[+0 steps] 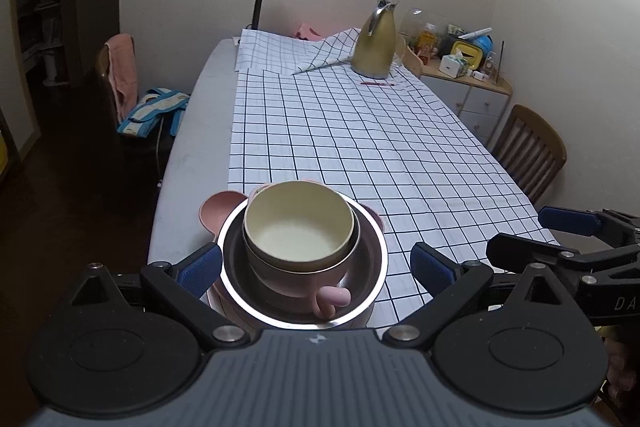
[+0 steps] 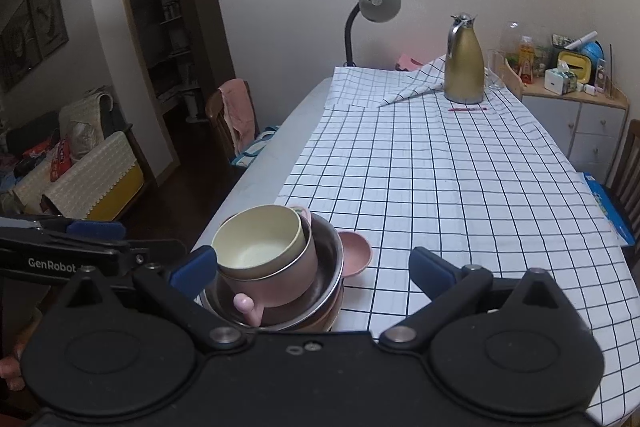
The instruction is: Organize plates and bowls
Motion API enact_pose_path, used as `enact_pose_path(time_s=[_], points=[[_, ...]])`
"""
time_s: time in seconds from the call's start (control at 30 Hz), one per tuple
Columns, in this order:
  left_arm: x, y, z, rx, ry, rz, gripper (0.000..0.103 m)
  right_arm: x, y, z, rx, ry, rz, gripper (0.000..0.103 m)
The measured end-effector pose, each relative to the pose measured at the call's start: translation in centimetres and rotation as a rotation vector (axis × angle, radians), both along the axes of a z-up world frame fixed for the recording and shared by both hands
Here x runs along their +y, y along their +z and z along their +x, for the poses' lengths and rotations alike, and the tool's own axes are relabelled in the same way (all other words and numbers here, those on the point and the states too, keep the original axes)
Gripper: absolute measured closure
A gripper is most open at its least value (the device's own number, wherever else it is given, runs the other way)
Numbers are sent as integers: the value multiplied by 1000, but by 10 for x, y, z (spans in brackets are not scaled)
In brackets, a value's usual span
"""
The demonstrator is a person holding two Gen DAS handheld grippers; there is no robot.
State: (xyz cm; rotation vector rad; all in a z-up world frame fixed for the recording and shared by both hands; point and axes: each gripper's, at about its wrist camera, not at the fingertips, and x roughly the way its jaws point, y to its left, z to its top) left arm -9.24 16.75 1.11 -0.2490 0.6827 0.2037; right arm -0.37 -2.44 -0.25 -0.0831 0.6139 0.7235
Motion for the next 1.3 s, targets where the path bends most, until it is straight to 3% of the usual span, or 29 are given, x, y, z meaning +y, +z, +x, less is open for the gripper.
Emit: enact_pose_path(time_s=[0.37, 0.87, 1.3], points=[[-23, 7, -12, 8, 40, 16, 2, -12, 6, -10, -13, 39, 17, 0], [-25, 14, -19, -34, 62, 53, 2, -16, 3, -5, 8, -40, 42, 0], [-29, 16, -21, -48, 54, 68, 2, -16, 3, -7, 5, -28, 43, 0]])
